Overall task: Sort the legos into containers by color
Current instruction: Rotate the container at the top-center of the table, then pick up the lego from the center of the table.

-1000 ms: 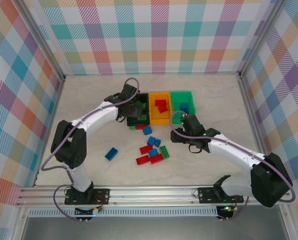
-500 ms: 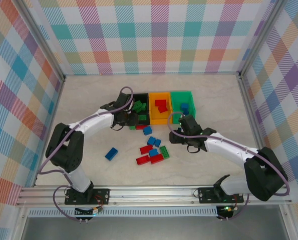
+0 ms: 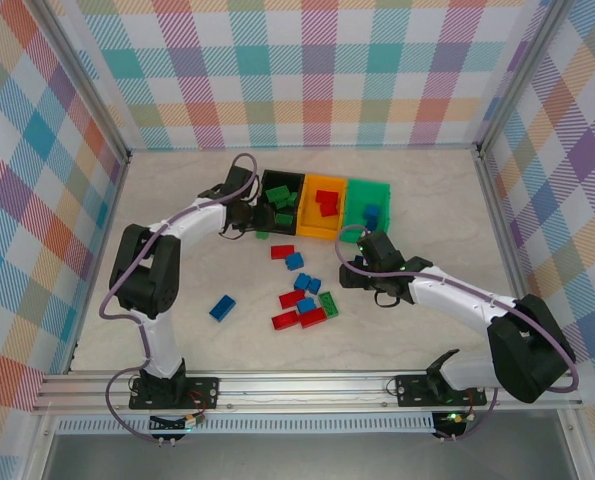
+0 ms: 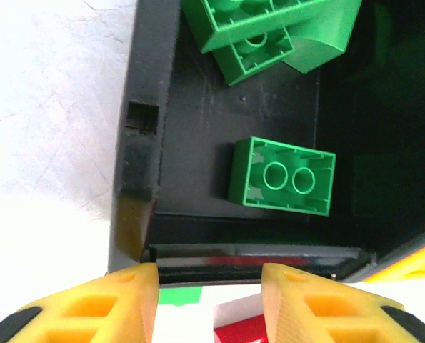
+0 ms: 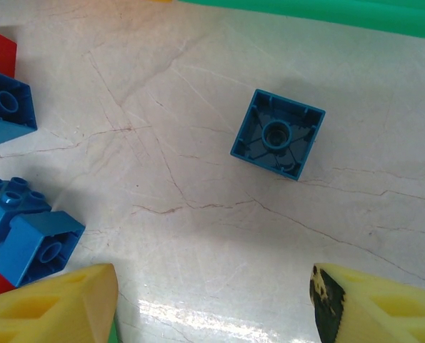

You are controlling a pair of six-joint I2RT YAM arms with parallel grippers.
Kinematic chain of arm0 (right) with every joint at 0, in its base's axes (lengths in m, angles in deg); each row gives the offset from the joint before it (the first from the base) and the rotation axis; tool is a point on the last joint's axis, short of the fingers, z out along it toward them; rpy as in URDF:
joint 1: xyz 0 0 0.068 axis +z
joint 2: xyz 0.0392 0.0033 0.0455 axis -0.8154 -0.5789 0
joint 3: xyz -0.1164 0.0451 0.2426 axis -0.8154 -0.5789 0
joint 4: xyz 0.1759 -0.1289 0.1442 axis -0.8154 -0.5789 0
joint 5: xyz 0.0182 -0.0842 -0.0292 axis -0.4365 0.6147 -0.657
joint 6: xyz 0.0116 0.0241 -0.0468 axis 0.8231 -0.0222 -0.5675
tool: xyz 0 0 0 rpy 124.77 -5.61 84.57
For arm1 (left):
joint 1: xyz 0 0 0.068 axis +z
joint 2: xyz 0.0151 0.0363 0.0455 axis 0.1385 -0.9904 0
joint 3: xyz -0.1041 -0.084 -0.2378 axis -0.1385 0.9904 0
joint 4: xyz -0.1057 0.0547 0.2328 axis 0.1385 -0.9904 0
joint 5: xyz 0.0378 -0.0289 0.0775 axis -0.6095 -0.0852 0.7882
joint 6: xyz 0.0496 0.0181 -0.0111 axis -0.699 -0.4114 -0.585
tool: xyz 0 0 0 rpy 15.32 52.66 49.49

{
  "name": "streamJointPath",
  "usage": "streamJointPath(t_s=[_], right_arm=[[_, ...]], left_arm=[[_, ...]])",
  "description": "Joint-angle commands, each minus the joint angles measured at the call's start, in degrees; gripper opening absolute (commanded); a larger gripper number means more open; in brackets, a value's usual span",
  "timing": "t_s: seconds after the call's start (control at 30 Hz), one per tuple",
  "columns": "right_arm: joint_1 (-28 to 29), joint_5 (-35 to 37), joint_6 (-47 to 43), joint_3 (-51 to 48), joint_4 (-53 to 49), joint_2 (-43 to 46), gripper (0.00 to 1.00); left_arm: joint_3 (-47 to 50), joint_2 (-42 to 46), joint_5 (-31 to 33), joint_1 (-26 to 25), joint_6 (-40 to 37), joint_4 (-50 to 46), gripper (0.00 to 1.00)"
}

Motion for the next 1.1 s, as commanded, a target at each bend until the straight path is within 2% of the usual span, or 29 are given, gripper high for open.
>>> streamJointPath(t_s=[0.0,0.27,0.37,0.53,0.87,1.07], right_arm=[[-0.35,0.30,0.59,-0.75,1.00,1.18,0.72],[-0.35,-0.48,0.57,-0.55,2.30,-0.59,0.72],[-0.36,-1.62,0.83,-0.27,3.02,-1.22,0.72],[-0.34,-1.98,1.12,-0.19,3.14,-1.24,0.72],[-0.42,-1.35,1.68,-1.83,2.58,1.01,0.73],[-0.38,-2.01,1.75,-1.53,3.02,0.40,0.73]], left_arm=[[0.84,1.41,-3.75,0.13,0.24,0.36,0.50],[10.86,10.58,-1.15,-0.37,-0.60,5.65,0.67],[12.96,11.50,0.87,-1.01,-2.97,5.59,0.67],[12.53,8.02,1.47,-1.13,-6.04,5.59,0.64],[11.41,2.74,1.00,-1.33,-6.91,10.10,0.61],[9.41,-0.48,4.31,-2.13,-7.02,11.71,0.61]])
